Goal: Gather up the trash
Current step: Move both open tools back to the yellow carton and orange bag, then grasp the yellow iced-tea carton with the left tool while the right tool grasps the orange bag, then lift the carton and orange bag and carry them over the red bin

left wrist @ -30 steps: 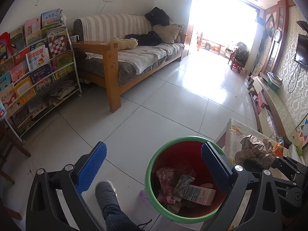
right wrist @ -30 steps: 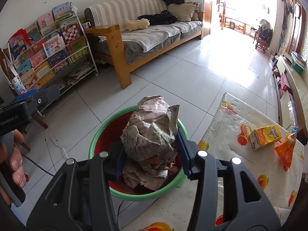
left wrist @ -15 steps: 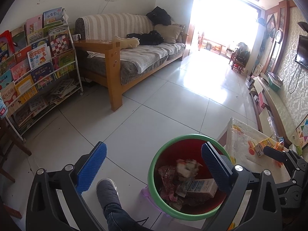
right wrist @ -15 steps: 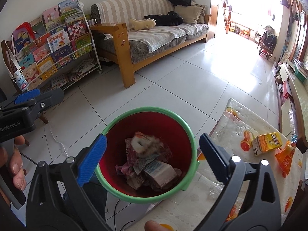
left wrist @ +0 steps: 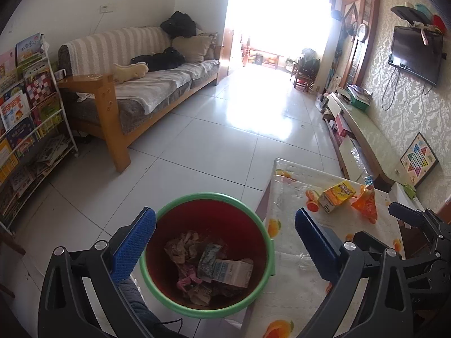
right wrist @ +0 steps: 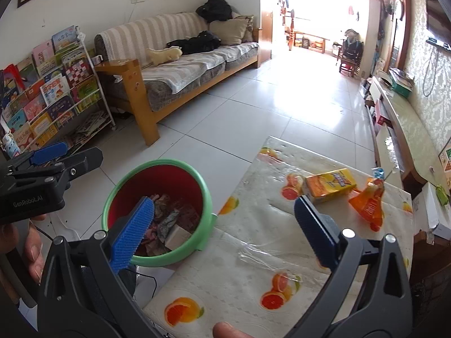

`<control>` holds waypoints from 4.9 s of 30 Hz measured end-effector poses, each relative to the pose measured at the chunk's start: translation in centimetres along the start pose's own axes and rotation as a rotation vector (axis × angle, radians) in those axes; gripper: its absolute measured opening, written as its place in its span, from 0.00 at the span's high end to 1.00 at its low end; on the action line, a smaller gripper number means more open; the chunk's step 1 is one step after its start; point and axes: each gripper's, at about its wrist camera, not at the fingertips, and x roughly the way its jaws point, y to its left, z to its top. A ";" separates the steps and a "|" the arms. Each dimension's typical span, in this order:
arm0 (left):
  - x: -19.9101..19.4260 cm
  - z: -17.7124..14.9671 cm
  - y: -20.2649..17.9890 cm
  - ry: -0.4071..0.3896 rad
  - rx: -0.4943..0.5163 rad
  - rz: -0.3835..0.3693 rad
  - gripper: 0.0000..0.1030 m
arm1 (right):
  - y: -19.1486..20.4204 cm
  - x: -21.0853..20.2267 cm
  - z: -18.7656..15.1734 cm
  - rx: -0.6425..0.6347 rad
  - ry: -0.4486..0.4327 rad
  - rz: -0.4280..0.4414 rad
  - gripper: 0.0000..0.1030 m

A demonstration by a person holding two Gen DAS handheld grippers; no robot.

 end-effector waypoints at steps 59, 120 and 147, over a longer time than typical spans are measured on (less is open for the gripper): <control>32.7 -2.8 -29.8 0.359 0.510 -0.237 0.09 | -32.2 19.0 -5.9 0.465 0.187 -0.232 0.12; -2.7 -2.4 -11.1 -0.002 0.219 -0.063 0.44 | -10.4 -6.5 -3.9 0.175 -0.029 -0.107 0.54; 2.2 -2.2 2.2 0.099 0.053 0.084 0.35 | -0.6 -0.1 0.0 0.044 0.018 0.013 0.54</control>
